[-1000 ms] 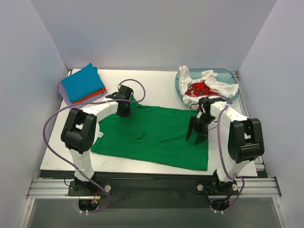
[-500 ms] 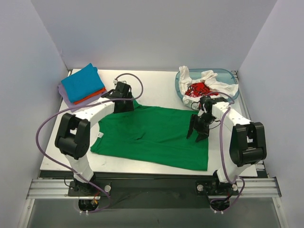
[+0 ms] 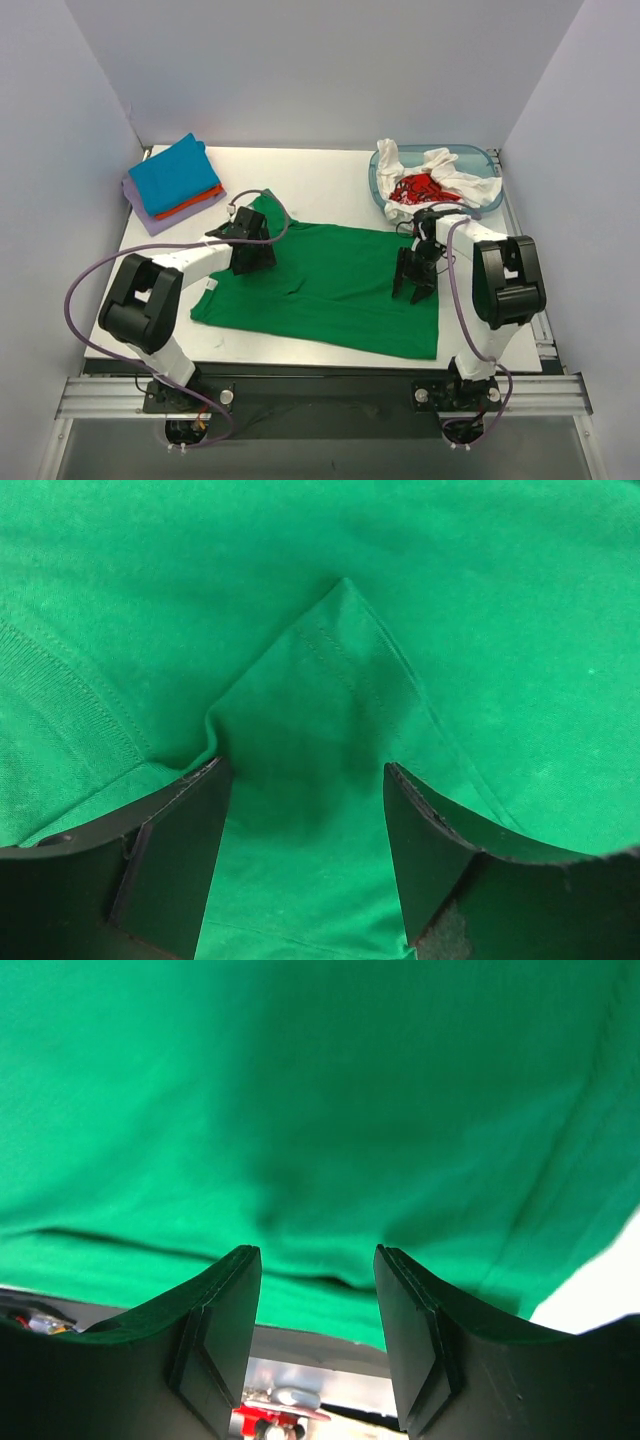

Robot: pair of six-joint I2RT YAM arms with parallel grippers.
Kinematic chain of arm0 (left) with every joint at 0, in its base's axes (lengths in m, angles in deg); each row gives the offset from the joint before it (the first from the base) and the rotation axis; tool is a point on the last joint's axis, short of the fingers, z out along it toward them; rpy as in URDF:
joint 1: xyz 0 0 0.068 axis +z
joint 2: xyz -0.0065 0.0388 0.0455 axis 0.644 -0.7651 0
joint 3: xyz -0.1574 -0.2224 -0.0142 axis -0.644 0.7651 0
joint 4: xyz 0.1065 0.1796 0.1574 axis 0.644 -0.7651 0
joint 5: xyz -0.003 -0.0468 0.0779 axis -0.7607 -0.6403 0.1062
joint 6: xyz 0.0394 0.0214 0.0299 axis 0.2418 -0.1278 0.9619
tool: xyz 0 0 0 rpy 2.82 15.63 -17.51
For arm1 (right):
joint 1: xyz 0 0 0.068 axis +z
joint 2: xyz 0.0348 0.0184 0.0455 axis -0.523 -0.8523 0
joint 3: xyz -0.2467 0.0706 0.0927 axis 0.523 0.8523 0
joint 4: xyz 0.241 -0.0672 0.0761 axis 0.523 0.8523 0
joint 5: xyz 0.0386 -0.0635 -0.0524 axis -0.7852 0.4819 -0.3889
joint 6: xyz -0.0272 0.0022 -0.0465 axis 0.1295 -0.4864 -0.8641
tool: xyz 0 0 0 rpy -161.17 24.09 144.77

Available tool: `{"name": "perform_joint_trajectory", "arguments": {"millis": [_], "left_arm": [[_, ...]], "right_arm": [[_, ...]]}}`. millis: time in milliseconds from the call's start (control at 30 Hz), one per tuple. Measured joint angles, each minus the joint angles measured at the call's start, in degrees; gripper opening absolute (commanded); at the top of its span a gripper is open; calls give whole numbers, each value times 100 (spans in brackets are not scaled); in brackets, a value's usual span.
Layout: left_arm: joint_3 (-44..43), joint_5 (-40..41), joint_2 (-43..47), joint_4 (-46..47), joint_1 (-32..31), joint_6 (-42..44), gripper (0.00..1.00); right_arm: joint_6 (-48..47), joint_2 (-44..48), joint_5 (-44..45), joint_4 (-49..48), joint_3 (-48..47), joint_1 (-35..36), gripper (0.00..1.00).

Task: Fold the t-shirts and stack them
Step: Fold the flattened tshirt in 1/3 of the way

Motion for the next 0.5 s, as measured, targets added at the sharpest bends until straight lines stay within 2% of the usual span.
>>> {"name": "perform_joint_trajectory", "arguments": {"millis": [267,500], "left_arm": [[546,52,345,555,4,-234,73],[1263,175,1038,619,4,-527,73]], "right_arm": [[11,-273,52,-48,-15,98,49],[11,-354,63,46,-57,240,49]]}}
